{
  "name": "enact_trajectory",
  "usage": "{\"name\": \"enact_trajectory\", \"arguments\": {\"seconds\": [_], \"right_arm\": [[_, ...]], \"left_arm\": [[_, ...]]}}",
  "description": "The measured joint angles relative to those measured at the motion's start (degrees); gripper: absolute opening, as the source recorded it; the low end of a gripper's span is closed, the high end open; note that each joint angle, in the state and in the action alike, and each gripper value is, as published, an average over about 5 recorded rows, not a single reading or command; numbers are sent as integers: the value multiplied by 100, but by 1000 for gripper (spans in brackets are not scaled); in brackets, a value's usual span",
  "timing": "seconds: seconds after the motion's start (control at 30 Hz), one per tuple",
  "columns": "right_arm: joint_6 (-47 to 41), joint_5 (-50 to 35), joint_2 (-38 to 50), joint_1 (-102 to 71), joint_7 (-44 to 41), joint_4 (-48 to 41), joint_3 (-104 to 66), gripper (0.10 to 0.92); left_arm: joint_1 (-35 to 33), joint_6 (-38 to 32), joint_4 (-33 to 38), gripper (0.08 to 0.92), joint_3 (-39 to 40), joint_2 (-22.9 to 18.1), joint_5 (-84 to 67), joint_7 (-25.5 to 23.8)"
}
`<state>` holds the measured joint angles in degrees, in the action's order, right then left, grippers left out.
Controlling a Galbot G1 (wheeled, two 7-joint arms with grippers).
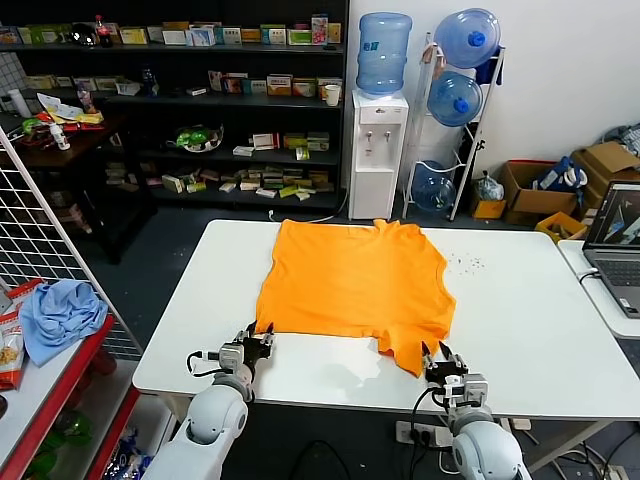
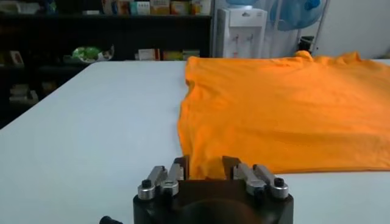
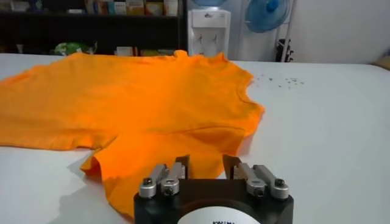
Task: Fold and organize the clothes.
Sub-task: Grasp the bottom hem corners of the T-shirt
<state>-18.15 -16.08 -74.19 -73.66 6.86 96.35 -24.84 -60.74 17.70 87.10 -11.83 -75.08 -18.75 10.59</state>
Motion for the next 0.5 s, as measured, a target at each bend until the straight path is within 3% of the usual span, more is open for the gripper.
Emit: {"name": "enact_trajectory", "arguments": {"seconds": [0.2,0.33,0.5], "right_arm": [[-102,10,14,-49,53,73,0,147],[-142,15,14,-76,91,101,-5,124],[-166,1,-28,-102,153,143,-9,124]], "left_arm": [[-92,14,82,222,-23,-7,-4,10],[-165,18,146,119,-48,3,-9,8],[-258,4,216,98,-80,5,-10,-6]]}}
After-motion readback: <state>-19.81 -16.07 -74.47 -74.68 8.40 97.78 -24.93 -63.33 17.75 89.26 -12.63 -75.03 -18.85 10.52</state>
